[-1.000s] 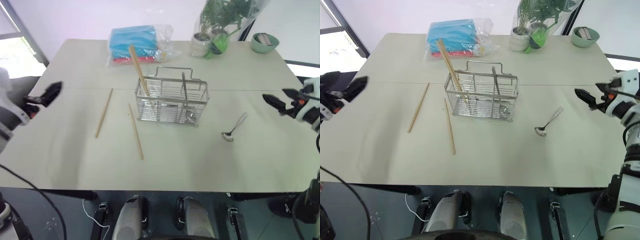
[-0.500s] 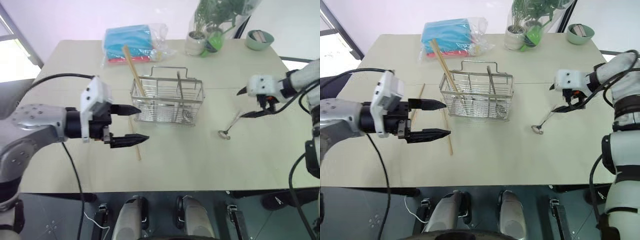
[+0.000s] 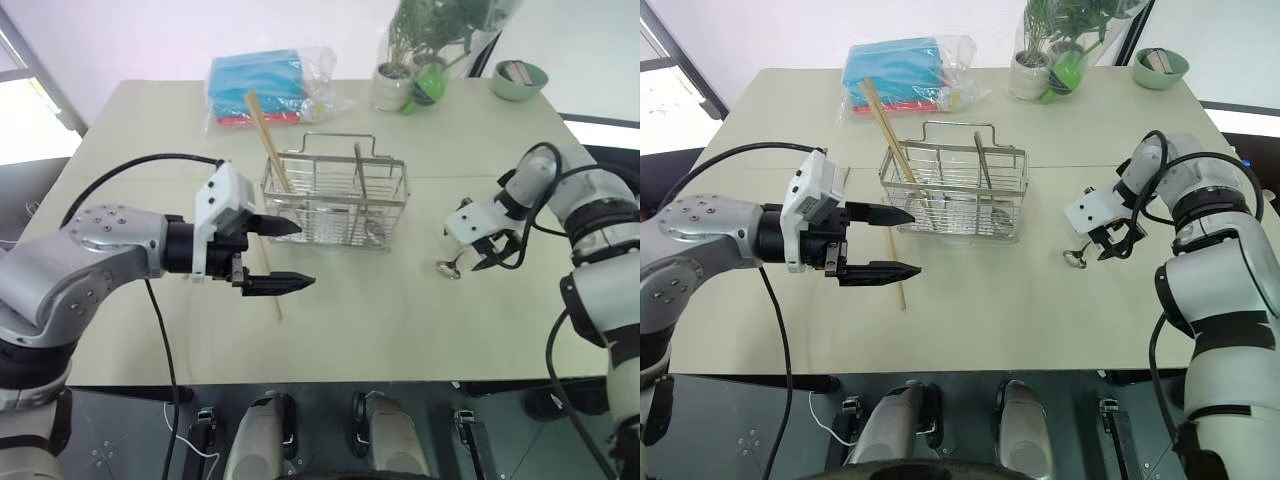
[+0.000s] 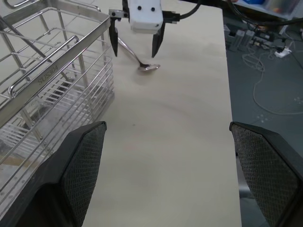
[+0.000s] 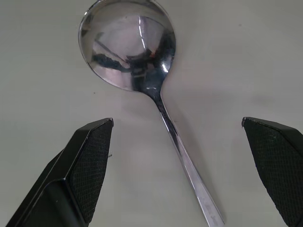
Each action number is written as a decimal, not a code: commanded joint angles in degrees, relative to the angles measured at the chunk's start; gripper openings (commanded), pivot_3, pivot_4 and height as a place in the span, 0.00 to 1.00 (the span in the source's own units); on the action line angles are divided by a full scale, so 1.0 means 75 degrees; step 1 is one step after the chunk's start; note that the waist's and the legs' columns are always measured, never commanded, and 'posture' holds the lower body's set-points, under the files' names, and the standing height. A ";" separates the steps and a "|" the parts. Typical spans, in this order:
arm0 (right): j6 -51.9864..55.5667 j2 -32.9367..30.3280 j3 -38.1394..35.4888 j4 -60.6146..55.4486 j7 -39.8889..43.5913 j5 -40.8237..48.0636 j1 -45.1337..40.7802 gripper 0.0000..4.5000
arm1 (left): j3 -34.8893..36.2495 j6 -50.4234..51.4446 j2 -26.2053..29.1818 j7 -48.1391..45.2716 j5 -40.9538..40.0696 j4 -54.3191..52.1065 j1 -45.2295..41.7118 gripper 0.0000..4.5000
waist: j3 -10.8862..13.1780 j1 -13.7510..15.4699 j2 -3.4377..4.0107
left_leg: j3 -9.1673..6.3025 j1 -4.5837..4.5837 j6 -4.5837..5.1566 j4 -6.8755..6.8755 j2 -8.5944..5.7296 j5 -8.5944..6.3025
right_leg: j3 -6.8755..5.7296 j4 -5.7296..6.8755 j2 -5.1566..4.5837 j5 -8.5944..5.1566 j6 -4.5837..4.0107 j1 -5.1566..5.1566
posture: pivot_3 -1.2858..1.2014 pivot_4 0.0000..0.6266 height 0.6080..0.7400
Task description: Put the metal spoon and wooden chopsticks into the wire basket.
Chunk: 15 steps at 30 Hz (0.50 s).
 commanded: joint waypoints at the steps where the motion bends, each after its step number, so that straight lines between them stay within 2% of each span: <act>1: -0.0154 0.0037 0.0106 0.0060 -0.0019 -0.0190 -0.0142 1.00 | 0.0142 0.0002 0.0043 -0.0080 -0.0083 -0.0231 -0.0125 0.97 | 0.0000 0.0001 0.0000 | 0.0000 0.0000 0.0000 0.0000 0.0000 0.0000 | 0.0000 0.0000 0.0000 0.0000 0.0000 0.0000 | 0.52 0.24 0.75; 2: -0.0154 0.0065 0.0116 0.0079 0.0058 -0.0207 -0.0118 1.00 | 0.0137 -0.0001 0.0045 -0.0087 -0.0074 -0.0232 -0.0134 0.97 | 0.0000 0.0000 0.0000 | 0.0000 0.0000 0.0000 0.0000 0.0000 0.0000 | 0.0000 0.0000 0.0001 0.0000 0.0000 0.0001 | 0.52 0.24 0.75; 3: -0.0153 0.0080 0.0120 0.0095 0.0111 -0.0216 -0.0105 0.88 | 0.0134 -0.0004 0.0045 -0.0091 -0.0066 -0.0231 -0.0141 1.00 | 0.0000 -0.0001 0.0000 | 0.0000 0.0000 0.0000 0.0000 0.0000 0.0000 | 0.0000 0.0000 0.0001 0.0000 0.0000 0.0001 | 0.52 0.24 0.75; 4: -0.0166 0.0095 0.0106 0.0106 0.0183 -0.0205 -0.0089 0.83 | 0.0134 -0.0005 0.0043 -0.0095 -0.0062 -0.0230 -0.0146 1.00 | 0.0000 0.0001 0.0000 | -0.0001 0.0001 0.0000 0.0000 0.0000 0.0001 | 0.0000 0.0000 0.0001 0.0000 0.0000 0.0002 | 0.52 0.24 0.75; 11: -0.0156 0.0119 -0.0176 0.0091 0.0745 0.0136 0.0196 0.04 | 0.0165 -0.0019 0.0063 -0.0108 -0.0033 -0.0205 -0.0190 1.00 | 0.0000 0.0017 0.0000 | -0.0004 0.0005 0.0000 0.0003 0.0000 0.0001 | 0.0000 0.0000 0.0004 0.0000 0.0000 0.0011 | 0.52 0.24 0.75; 15: -0.0207 0.0035 -0.0247 0.0047 0.0756 0.0136 0.0328 0.02 | 0.0162 -0.0036 0.0043 -0.0103 0.0002 -0.0127 -0.0298 1.00 | -0.0004 0.0009 -0.0007 | -0.0006 0.0014 -0.0002 0.0007 0.0005 0.0001 | 0.0001 -0.0002 0.0012 0.0000 -0.0001 0.0023 | 0.52 0.24 0.75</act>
